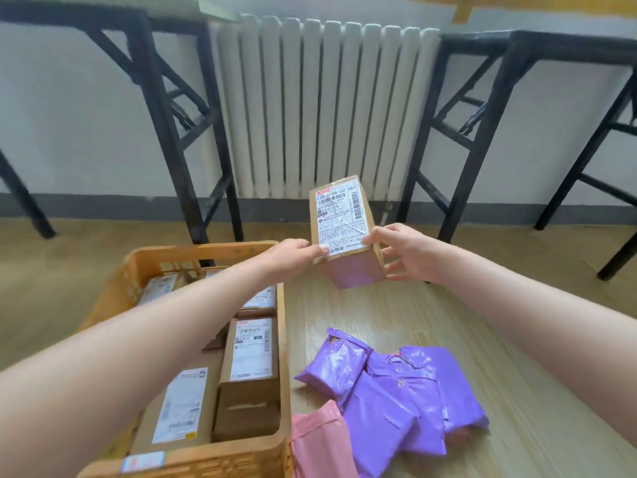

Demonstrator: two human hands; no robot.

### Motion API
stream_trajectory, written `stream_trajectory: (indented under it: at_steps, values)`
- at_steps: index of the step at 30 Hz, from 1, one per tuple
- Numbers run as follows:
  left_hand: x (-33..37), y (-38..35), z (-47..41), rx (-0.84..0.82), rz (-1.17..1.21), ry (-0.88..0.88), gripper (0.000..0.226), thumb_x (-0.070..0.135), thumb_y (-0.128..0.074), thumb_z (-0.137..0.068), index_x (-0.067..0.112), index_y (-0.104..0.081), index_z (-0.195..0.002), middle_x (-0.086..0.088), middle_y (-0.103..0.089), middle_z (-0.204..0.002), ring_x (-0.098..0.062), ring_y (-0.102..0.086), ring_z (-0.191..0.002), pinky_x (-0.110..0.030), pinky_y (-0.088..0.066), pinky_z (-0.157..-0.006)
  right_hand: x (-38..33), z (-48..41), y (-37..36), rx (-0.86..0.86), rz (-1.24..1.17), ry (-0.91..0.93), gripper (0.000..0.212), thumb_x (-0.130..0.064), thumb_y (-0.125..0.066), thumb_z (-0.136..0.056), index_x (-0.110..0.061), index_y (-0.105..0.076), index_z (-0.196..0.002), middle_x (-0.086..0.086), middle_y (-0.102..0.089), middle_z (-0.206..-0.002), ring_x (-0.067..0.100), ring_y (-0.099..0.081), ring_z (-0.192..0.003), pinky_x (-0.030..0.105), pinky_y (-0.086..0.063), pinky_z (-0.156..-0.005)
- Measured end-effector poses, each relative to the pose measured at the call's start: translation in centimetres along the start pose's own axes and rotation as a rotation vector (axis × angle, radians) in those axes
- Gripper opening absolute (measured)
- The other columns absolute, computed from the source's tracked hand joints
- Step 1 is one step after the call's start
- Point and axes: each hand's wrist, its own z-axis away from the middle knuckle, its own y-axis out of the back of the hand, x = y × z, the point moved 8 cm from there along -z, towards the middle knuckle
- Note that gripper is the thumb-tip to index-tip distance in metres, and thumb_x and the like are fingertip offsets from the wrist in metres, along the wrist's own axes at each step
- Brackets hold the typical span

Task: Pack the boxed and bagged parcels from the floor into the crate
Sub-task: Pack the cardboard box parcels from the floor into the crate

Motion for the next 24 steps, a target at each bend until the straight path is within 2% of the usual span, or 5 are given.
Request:
stream_trajectory:
  at_steps: [3,6,9,16,24]
  values:
    - [-1.8,1.5,2.6,-0.029,0.261,0.063,0.055,0.051,-0.049,-0.092,0.017,-0.044,-0.134,-0.006,-0.056,-0.127,-0.025,-0.059,-0.107,-0.04,-0.047,-0.093,-1.4,1.5,-3.5,-0.066,-0.071,0.044,0.068,-0.043,-0.071,-0.056,-0.023,-0.046,-0.116,0.006,-0.07,-0.092,0.022,-0.067,-0.076,0.036,-0.052,-0.079]
    - [-3.9,2.0,4.8,-0.155,0.508,0.111,0.052,0.058,-0.057,-0.082,0.027,-0.052,-0.123,-0.009,-0.061,-0.121,-0.03,-0.063,-0.106,-0.045,-0.046,-0.1,-1.2,2.8,-6.7,-0.126,-0.17,0.04,0.057,-0.039,-0.069,-0.055,-0.026,-0.046,-0.105,0.003,-0.065,-0.084,0.021,-0.062,-0.07,0.033,-0.048,-0.073]
    - [-5.5,3.3,6.0,-0.145,0.619,0.091,0.05,0.059,-0.065,-0.071,0.03,-0.059,-0.112,-0.009,-0.066,-0.118,-0.03,-0.065,-0.106,-0.046,-0.048,-0.098,-0.8,3.5,-9.3,-0.184,-0.247,0.042,0.055,-0.035,-0.065,-0.057,-0.023,-0.045,-0.107,0.005,-0.059,-0.088,0.019,-0.059,-0.068,0.03,-0.047,-0.068]
    - [-9.7,5.7,8.1,-0.05,0.63,0.125,0.061,0.063,-0.066,-0.064,0.032,-0.058,-0.117,-0.007,-0.064,-0.119,-0.029,-0.062,-0.109,-0.047,-0.05,-0.093,-1.1,3.1,-14.1,-0.35,-0.386,0.034,0.072,-0.028,-0.061,-0.064,-0.02,-0.041,-0.133,0.012,-0.058,-0.108,0.022,-0.061,-0.082,0.036,-0.049,-0.076]
    - [-16.7,9.1,11.6,0.093,0.611,0.252,0.063,0.069,-0.07,-0.061,0.034,-0.057,-0.112,-0.007,-0.07,-0.105,-0.028,-0.072,-0.089,-0.038,-0.057,-0.077,-1.3,1.7,-21.9,-0.548,-0.396,-0.02,0.062,-0.025,-0.067,-0.069,-0.024,-0.049,-0.129,0.009,-0.063,-0.116,0.025,-0.066,-0.091,0.038,-0.053,-0.089]
